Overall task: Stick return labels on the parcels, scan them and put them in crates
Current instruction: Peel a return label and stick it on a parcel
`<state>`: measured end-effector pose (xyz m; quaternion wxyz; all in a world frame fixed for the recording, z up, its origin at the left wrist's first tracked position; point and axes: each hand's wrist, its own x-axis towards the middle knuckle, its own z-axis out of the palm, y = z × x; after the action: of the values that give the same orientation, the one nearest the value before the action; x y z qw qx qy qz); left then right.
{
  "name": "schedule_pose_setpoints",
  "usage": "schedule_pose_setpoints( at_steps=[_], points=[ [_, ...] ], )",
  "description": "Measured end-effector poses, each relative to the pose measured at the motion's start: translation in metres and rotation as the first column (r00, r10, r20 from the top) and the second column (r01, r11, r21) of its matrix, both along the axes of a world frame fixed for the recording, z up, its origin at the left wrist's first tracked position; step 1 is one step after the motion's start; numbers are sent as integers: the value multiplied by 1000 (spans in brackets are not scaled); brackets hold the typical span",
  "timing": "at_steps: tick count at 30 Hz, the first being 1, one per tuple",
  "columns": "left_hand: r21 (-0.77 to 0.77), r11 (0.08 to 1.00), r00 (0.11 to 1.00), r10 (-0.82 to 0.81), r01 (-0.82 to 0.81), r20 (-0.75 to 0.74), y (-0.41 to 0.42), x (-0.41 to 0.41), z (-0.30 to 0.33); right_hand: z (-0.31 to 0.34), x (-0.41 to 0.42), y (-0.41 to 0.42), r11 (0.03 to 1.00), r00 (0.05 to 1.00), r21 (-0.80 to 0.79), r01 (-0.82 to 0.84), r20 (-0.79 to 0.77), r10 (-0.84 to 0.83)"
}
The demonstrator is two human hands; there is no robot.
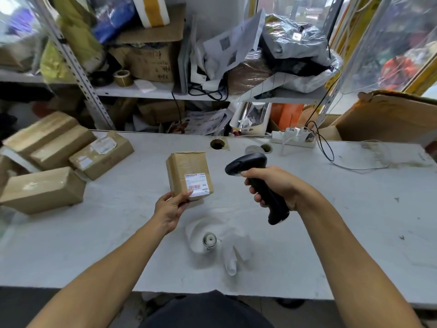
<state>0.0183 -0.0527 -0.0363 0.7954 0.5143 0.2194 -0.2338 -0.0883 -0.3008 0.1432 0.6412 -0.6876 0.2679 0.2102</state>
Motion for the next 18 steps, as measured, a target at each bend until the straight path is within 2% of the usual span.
schedule_pose_setpoints(
  at_steps=[18],
  points=[
    [8, 998, 996, 64, -63, -64, 28, -10, -20, 12, -15, -3, 999, 998, 2, -53, 27, 53]
  ],
)
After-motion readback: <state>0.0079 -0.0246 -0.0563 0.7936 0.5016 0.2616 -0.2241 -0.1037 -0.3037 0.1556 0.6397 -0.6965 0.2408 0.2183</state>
